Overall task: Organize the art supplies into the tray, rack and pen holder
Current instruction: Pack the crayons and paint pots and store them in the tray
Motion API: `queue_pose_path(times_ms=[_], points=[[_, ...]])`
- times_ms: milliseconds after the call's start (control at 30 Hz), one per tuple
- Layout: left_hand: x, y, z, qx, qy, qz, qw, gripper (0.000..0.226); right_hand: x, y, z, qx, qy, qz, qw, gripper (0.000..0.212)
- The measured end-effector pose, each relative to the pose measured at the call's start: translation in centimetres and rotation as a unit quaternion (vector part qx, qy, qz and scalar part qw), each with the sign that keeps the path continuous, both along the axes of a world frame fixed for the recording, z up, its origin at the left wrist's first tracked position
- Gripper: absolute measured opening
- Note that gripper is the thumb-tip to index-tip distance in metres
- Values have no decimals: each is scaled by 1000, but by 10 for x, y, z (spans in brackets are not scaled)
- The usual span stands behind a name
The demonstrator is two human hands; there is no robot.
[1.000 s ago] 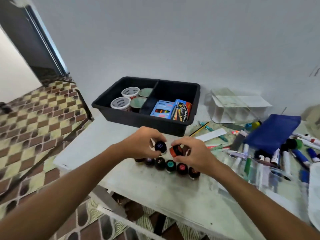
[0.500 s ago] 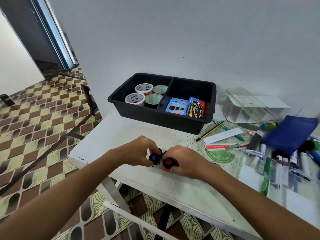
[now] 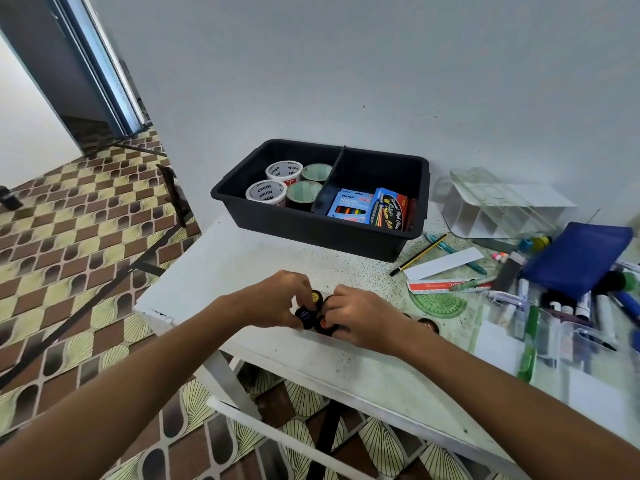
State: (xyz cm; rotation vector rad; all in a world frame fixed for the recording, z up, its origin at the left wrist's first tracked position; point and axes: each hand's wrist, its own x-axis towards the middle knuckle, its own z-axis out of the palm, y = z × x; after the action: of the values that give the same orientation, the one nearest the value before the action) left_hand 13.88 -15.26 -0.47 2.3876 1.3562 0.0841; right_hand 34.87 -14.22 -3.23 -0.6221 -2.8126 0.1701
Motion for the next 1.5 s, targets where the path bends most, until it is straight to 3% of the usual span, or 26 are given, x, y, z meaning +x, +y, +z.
queue_pose_path(times_ms=[500, 633, 900, 1100, 1200, 1367, 1500], points=[[-8, 1, -9, -14, -50, 28, 998, 15, 6, -3, 6, -34, 14, -17, 999, 22], [-5, 3, -7, 1, -8, 37, 999, 18, 12, -6, 10, -58, 25, -34, 997, 27], [80, 20, 13, 60, -125, -37, 990, 24, 89, 2, 25, -85, 141, -142, 976, 24], [208, 35, 15, 63, -171, -164, 969, 25, 203, 7, 38, -83, 193, -292, 933, 24], [282, 39, 16, 112, -197, -217, 950, 23, 269, 1, 40, -70, 225, -370, 899, 23], [392, 53, 8, 229, -233, -225, 918, 22, 370, -8, 35, -56, 261, -480, 836, 21], [458, 79, 2, 230, -136, -146, 953, 33, 434, -9, 28, -40, 232, -561, 794, 23]])
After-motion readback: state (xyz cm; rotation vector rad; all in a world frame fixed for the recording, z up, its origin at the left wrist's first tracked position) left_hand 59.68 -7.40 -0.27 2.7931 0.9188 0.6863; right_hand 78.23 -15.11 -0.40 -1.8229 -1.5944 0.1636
